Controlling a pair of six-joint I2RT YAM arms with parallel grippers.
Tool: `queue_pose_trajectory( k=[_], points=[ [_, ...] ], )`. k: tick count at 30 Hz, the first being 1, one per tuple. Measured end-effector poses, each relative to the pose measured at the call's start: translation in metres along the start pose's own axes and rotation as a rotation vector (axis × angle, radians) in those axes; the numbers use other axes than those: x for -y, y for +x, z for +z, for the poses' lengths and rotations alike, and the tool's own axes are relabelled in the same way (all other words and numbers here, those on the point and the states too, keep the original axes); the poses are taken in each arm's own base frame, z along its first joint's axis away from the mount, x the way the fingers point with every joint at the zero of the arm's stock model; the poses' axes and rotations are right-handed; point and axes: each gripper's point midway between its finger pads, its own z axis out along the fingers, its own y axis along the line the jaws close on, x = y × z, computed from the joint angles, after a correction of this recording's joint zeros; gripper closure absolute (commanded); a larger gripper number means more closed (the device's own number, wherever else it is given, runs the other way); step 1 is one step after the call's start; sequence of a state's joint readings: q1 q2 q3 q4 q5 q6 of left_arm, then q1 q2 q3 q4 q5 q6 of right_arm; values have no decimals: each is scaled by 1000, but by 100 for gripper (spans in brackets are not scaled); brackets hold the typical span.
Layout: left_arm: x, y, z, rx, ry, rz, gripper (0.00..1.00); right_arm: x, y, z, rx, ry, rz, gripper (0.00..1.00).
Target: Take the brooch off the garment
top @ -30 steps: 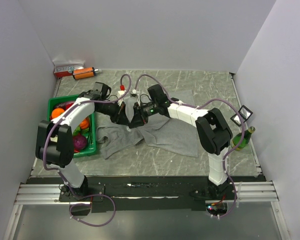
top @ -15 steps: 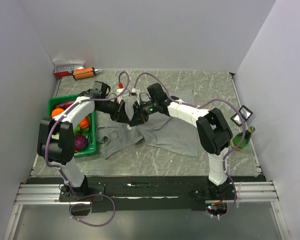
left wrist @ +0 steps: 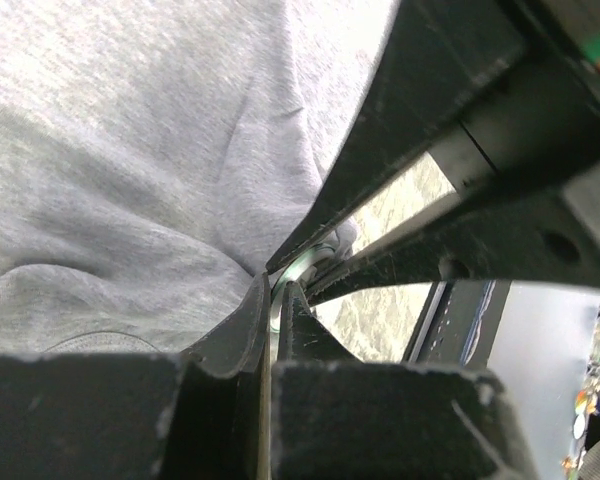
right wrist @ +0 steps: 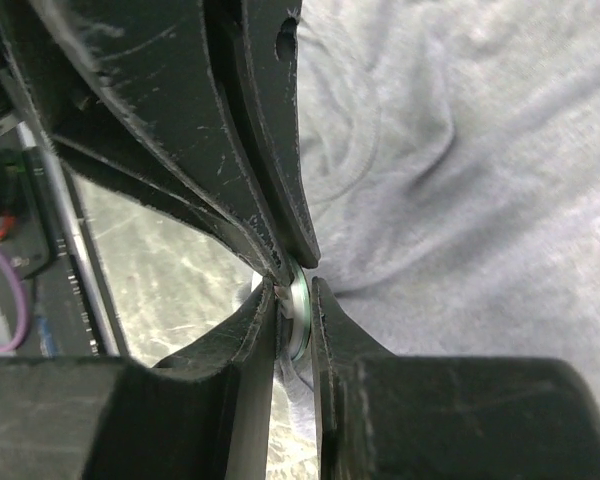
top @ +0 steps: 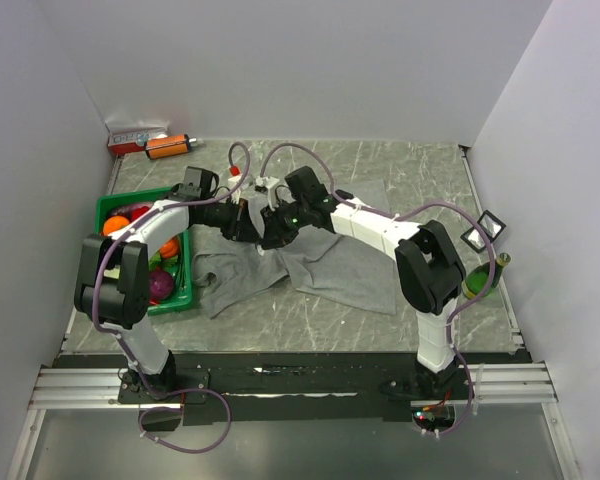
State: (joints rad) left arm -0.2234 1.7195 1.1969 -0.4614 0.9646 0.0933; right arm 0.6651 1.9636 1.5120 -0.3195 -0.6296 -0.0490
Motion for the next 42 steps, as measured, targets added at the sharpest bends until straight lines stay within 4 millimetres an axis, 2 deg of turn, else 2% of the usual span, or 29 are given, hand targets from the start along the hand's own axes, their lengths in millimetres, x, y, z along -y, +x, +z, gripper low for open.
queue_pose_trajectory(
  k=[3,7,13,20,23,26,28,29,32,35,42],
  points=[
    [-2,0,1,11,-5,-23,99,3,2,1,-19,61,-10,100],
    [-2,2,2,10,-5,-36,99,2,3,1,-30,67,-29,100],
    [6,9,1,-11,44,-9,93,-9,10,-4,-1,-114,5,100],
    [22,18,-1,-33,134,15,93,-26,15,-12,9,-293,37,100],
    [26,19,-3,-42,149,28,99,-31,15,-13,12,-333,41,100],
    [28,20,-4,-49,161,46,99,-33,15,-14,16,-358,41,100],
    [29,21,-5,-52,165,57,99,-34,15,-15,17,-366,44,84],
    [29,21,-5,-52,166,59,99,-35,15,-15,16,-368,49,71],
    [30,21,-5,-53,164,47,99,-31,13,-14,21,-349,52,59],
    [26,21,-3,-46,139,19,99,-21,14,-12,22,-297,66,52],
    [19,16,1,-19,67,-31,99,-6,13,-10,24,-204,89,52]
  ],
)
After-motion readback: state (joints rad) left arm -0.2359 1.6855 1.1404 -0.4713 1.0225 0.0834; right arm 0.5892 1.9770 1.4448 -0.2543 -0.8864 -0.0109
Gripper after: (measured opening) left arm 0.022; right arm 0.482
